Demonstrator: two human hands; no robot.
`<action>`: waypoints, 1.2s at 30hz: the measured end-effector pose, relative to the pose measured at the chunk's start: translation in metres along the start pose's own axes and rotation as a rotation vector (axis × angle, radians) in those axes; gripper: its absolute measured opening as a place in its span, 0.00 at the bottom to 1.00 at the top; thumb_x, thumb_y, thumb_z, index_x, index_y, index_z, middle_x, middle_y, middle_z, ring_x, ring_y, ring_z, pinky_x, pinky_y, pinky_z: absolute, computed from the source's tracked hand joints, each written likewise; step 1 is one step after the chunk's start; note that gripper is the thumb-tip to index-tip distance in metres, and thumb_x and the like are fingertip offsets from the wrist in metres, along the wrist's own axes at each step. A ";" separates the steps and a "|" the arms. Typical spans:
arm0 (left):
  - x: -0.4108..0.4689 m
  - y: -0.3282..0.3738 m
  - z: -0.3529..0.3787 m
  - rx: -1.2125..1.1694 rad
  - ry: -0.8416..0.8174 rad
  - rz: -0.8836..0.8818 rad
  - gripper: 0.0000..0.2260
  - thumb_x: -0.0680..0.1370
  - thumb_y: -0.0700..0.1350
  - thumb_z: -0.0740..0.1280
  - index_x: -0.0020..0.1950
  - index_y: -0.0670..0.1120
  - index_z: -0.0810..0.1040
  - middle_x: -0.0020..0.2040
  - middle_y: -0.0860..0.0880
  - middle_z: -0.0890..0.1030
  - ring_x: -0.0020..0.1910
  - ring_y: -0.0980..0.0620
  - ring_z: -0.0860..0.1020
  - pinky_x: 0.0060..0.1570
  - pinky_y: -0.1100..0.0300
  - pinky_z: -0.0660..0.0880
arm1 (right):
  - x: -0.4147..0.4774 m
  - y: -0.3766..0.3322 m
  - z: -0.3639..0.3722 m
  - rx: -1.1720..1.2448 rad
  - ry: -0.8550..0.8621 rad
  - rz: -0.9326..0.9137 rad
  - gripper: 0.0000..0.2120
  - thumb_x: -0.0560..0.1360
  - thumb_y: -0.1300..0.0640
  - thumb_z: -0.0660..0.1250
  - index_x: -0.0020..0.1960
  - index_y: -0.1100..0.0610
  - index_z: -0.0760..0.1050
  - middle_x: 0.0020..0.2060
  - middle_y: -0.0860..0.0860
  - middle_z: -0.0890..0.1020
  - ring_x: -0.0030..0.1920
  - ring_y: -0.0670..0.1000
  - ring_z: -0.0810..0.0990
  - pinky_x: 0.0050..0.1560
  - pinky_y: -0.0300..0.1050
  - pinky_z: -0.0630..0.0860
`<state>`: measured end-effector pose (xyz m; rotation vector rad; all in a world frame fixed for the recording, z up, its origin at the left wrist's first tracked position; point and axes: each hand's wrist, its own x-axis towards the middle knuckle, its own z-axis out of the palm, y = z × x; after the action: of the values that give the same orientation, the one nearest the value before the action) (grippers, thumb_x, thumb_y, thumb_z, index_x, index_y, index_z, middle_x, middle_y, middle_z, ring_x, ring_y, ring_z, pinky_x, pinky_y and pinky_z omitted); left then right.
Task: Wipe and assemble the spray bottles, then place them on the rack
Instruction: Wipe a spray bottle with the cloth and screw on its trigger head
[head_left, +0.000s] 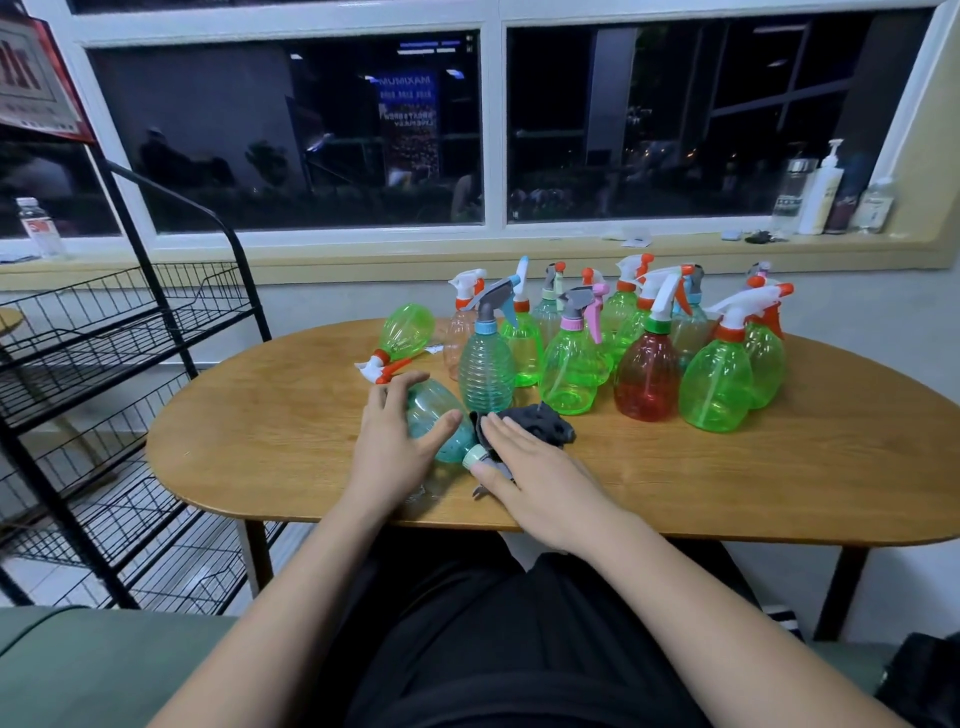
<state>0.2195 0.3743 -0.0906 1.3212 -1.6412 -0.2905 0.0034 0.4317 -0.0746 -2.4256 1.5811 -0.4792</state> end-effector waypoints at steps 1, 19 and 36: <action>0.000 0.000 0.000 -0.003 -0.002 0.001 0.26 0.76 0.63 0.74 0.72 0.62 0.71 0.66 0.57 0.70 0.70 0.53 0.72 0.67 0.52 0.73 | 0.004 -0.001 0.000 -0.007 -0.004 0.005 0.34 0.87 0.33 0.48 0.87 0.47 0.46 0.85 0.38 0.47 0.83 0.36 0.43 0.80 0.44 0.52; -0.003 0.002 0.002 0.000 0.013 -0.025 0.27 0.76 0.64 0.74 0.73 0.63 0.69 0.65 0.54 0.70 0.70 0.51 0.72 0.66 0.52 0.72 | -0.042 0.017 0.009 -0.050 0.055 -0.024 0.32 0.87 0.34 0.47 0.87 0.44 0.45 0.84 0.36 0.43 0.81 0.34 0.38 0.83 0.39 0.42; -0.004 0.003 0.000 -0.002 0.007 -0.026 0.27 0.77 0.64 0.73 0.73 0.63 0.70 0.65 0.53 0.70 0.69 0.51 0.73 0.66 0.51 0.73 | -0.046 0.017 0.013 -0.027 0.058 -0.155 0.26 0.90 0.43 0.50 0.87 0.44 0.53 0.84 0.36 0.51 0.82 0.32 0.44 0.82 0.35 0.42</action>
<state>0.2173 0.3786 -0.0909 1.3417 -1.6182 -0.3030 -0.0236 0.4669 -0.0999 -2.5897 1.4359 -0.5625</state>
